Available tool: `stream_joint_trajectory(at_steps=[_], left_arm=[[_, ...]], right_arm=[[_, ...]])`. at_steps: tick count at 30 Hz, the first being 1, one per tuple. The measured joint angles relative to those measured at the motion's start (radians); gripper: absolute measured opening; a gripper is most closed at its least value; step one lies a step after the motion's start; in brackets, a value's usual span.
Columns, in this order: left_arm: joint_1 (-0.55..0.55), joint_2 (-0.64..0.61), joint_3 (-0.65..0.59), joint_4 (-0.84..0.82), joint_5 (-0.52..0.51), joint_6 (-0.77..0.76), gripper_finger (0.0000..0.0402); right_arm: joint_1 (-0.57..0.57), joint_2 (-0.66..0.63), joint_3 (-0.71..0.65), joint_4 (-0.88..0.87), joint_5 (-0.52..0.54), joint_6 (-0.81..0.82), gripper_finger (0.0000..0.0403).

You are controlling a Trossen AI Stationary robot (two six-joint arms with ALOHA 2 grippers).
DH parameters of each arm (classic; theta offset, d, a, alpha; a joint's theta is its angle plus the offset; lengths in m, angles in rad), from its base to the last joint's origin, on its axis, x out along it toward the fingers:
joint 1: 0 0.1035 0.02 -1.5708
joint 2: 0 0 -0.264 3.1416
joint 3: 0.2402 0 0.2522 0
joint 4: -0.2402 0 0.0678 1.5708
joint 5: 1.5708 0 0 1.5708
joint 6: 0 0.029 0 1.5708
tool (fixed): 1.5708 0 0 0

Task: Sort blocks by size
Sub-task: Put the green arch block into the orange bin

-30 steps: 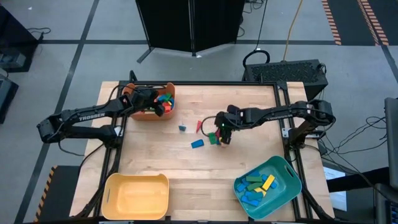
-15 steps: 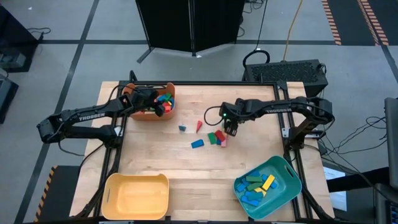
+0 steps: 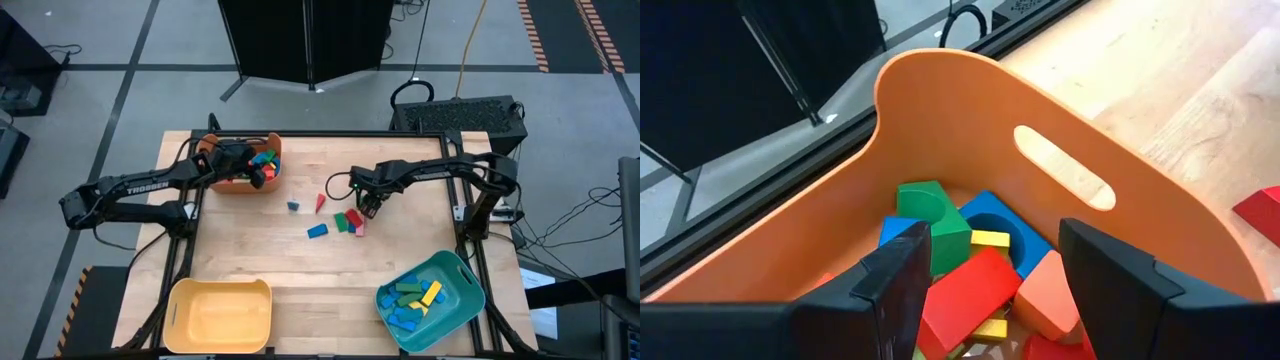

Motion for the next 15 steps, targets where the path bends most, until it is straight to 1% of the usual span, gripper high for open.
stream_joint_trajectory(at_steps=[3,9,11,15], left_arm=[[0.0,0.0,0.0,0.001,0.0,0.0,0.0222],[0.0,0.0,0.0,0.003,0.0,0.0,0.0222],[0.0,0.0,0.0,0.003,0.0,0.0,0.0222],[-0.001,0.0,0.0,0.003,0.0,-0.001,0.0222]], right_arm=[[-0.004,0.009,0.0,0.0,0.0,-0.002,0.0141],[-0.004,0.009,0.0,0.008,0.001,-0.018,0.005],[-0.004,0.006,0.002,0.026,0.001,-0.032,0.0025],[0.004,0.003,0.001,0.088,0.014,-0.054,0.0021]])
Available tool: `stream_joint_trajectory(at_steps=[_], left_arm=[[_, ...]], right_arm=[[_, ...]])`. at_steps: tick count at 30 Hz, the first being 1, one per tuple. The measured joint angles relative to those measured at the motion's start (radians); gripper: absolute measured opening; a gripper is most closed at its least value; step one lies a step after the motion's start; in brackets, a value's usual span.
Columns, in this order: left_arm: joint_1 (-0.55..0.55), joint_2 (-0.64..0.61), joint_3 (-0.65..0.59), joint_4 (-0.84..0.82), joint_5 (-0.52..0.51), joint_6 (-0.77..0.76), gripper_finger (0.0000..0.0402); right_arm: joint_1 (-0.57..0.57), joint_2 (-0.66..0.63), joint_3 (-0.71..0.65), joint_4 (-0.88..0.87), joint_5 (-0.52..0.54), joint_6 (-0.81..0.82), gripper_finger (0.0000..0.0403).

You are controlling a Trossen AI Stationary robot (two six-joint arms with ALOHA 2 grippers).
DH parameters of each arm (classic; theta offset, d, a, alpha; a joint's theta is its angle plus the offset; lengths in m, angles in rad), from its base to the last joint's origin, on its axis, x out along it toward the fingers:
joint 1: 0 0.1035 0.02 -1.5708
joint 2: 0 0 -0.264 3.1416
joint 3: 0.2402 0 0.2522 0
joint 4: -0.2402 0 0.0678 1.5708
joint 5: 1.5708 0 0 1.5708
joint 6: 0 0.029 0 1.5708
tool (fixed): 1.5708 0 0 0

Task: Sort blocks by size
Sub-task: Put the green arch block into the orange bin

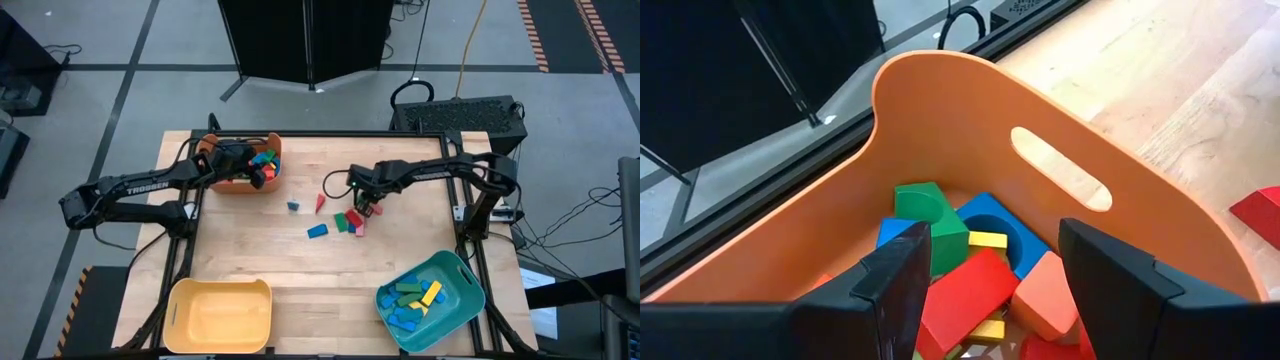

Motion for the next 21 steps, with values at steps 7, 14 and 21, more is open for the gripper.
stream_joint_trajectory(at_steps=[7,14,21], left_arm=[[-0.018,0.0,0.0,0.001,0.073,-0.022,0.0222],[-0.061,0.0,0.0,0.041,0.167,-0.062,0.0222],[-0.109,0.0,0.0,0.076,0.175,-0.105,0.0222]], right_arm=[[0.035,0.0,-0.001,0.115,0.098,-0.05,0.0034],[0.114,0.0,-0.002,0.289,0.312,-0.229,0.0028],[0.201,0.0,-0.002,0.5,0.566,-0.434,0.003]])
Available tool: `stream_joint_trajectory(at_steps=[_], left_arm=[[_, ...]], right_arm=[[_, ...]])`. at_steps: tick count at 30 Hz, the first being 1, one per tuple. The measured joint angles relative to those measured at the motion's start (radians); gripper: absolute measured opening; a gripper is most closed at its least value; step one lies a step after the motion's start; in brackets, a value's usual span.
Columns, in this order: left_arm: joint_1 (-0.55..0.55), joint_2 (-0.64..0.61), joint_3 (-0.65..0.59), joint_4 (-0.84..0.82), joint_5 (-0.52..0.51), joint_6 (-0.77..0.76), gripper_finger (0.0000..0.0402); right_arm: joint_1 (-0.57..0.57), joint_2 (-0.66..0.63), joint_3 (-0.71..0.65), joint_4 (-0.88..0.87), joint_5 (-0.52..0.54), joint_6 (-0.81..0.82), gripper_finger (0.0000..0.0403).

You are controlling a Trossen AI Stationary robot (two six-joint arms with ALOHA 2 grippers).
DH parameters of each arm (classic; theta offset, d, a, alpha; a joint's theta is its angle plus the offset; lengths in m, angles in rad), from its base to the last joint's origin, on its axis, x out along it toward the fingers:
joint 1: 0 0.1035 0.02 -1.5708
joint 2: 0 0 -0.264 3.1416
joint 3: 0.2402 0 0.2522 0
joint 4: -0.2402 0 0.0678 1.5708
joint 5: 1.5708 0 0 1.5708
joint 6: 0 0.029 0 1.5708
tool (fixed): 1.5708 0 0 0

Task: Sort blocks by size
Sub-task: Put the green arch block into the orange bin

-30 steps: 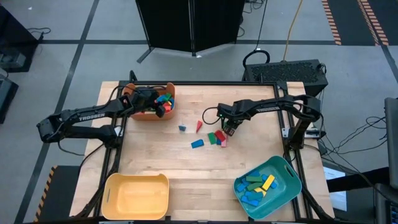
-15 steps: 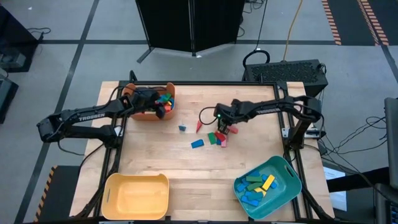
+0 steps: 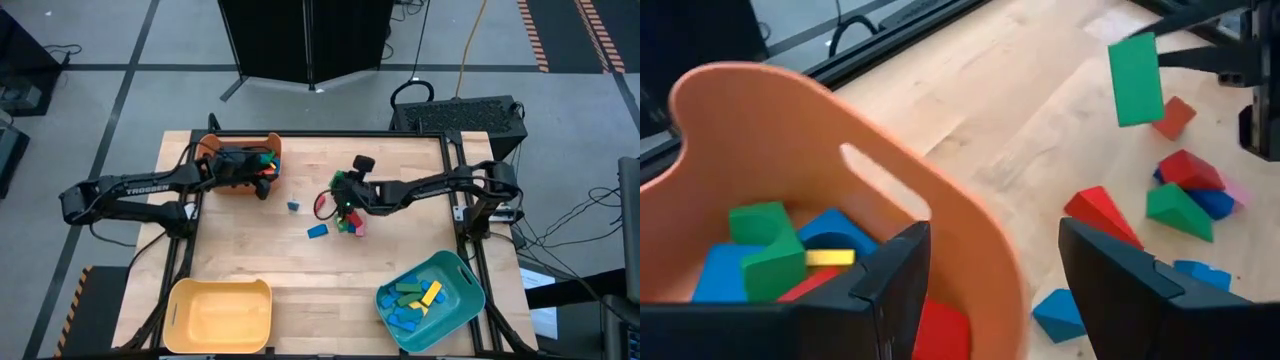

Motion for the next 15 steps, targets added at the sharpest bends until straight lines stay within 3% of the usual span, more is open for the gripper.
stream_joint_trajectory(at_steps=[6,15], left_arm=[[-0.046,0.0,0.0,0.044,0.001,0.038,0.0222],[-0.125,0.0,0.0,0.153,0.007,0.116,0.0222]], right_arm=[[0.029,0.0,0.0,0.254,0.102,-0.151,0.0031],[0.035,0.0,0.0,0.528,0.061,-0.349,0.0032]])
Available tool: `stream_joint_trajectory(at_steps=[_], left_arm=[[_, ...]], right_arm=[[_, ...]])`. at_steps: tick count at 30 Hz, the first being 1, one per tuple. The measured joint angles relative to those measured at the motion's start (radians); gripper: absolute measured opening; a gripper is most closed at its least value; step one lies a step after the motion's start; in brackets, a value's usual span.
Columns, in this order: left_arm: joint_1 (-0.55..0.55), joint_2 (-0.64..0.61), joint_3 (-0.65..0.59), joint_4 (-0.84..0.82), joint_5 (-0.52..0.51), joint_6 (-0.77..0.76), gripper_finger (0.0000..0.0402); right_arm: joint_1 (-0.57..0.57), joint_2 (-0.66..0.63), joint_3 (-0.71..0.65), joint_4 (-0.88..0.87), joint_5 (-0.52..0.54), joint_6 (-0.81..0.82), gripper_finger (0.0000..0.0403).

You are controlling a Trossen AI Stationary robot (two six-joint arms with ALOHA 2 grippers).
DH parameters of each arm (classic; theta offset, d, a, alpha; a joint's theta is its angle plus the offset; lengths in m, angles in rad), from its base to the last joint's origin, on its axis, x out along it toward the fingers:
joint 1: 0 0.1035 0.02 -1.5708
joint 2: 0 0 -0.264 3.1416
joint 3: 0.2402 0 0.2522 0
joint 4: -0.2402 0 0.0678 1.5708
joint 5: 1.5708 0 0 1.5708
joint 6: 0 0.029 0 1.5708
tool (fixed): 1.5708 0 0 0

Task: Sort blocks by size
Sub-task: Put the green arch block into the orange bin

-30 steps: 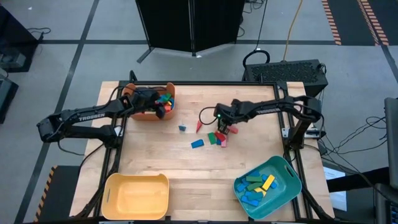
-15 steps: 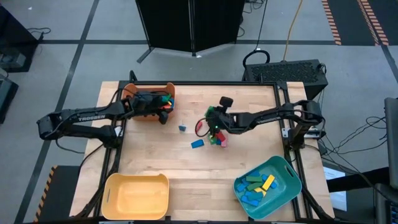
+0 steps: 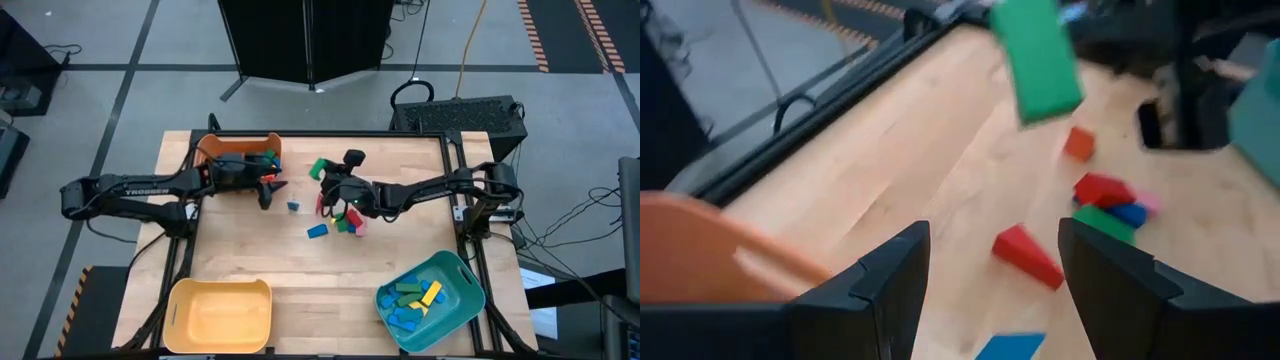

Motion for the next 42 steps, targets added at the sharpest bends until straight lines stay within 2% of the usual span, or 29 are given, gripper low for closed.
stream_joint_trajectory(at_steps=[10,14,20,27,32,37,42], left_arm=[[-0.056,0.038,0.0,0.138,0.0,0.045,0.0222],[-0.062,0.09,0.001,0.199,-0.002,0.045,0.0222],[-0.062,0.144,0.001,0.218,-0.089,0.097,0.0222],[-0.062,0.166,0.001,0.213,-0.162,0.099,0.0225],[-0.063,0.166,0.001,0.224,-0.171,0.098,0.0261],[-0.062,0.166,0.001,0.245,-0.12,0.097,0.0301],[-0.062,0.166,0.001,0.257,-0.123,0.094,0.0317]], right_arm=[[0.001,0.068,0.003,0.159,-0.031,-0.123,0.0032],[0.001,0.149,0.059,0.164,0.025,-0.177,0.0032],[0.008,0.234,0.151,0.165,0.07,-0.234,0.0033],[0.017,0.253,0.19,0.165,0.07,-0.242,0.0033],[0.032,0.253,0.19,0.209,0.079,-0.301,0.0033],[0.034,0.253,0.192,0.237,0.067,-0.312,0.0033],[0.038,0.253,0.192,0.241,0.067,-0.312,0.0033]])
